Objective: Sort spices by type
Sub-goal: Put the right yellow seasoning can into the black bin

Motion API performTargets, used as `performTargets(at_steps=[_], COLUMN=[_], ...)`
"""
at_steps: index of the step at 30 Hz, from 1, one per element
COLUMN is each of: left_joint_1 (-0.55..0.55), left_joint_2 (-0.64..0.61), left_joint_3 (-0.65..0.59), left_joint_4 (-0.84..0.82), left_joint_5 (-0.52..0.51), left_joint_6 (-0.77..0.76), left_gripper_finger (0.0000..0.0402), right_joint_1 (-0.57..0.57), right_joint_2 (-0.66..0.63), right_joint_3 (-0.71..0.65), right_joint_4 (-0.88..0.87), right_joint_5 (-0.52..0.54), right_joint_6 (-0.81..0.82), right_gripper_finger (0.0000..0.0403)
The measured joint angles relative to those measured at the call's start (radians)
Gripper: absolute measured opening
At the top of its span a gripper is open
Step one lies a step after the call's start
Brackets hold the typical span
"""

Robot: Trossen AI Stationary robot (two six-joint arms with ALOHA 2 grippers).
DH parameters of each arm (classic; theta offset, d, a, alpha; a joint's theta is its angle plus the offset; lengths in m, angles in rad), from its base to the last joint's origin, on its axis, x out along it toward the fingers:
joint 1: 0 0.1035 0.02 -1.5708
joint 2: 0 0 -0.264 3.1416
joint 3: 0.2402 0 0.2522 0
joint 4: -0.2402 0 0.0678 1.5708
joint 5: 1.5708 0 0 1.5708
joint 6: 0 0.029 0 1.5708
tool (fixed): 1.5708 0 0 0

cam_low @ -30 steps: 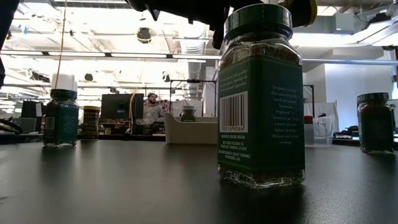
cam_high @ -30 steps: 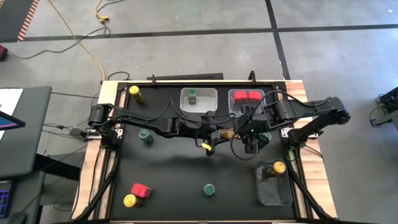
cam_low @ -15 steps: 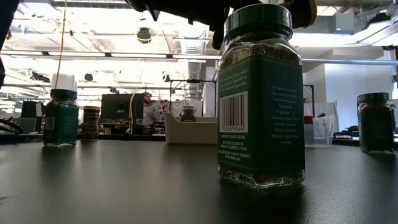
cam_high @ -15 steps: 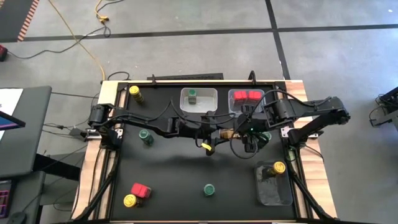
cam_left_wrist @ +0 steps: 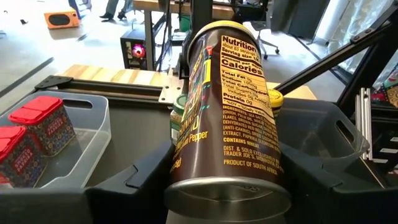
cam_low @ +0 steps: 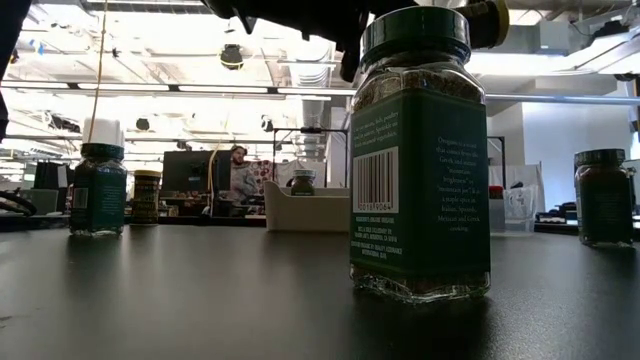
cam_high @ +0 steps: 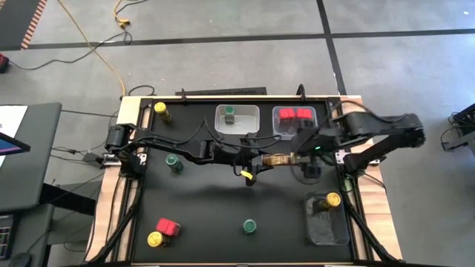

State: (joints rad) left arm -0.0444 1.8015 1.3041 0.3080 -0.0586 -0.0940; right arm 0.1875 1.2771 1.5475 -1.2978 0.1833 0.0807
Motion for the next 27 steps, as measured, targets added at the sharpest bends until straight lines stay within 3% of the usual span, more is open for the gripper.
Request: performTargets(at_steps=[4, 7, 15, 20, 27], left_joint_1=[0.0, 0.0, 0.0, -0.002, -0.022], left_joint_2=[0.0, -0.001, -0.001, -0.001, -0.001], left_joint_3=[0.0, 0.0, 0.0, 0.0, 0.0], left_joint_4=[-0.006, -0.005, -0.004, 0.012, 0.029], left_joint_5=[0.0, 0.0, 0.0, 0.01, 0.013], left_joint_6=[-0.008, -0.032, -0.107, -0.154, -0.157], left_gripper_finger=[0.0223, 0.0223, 0.0223, 0.0223, 0.0224], right_joint_1=[0.005, 0.036, 0.121, 0.119, 0.12], right_joint_2=[-0.109, -0.225, -0.533, -0.608, -0.633], right_joint_3=[-0.008, -0.09, -0.518, -0.698, -0.778], right_joint_4=[-0.062, -0.04, 0.367, 0.587, 0.709], right_joint_5=[0.001, 0.002, 0.105, 0.11, 0.111], right_joint_6=[0.14, 0.257, 0.464, 0.47, 0.53], right_gripper_finger=[0.0375, 0.0374, 0.0374, 0.0374, 0.0374])
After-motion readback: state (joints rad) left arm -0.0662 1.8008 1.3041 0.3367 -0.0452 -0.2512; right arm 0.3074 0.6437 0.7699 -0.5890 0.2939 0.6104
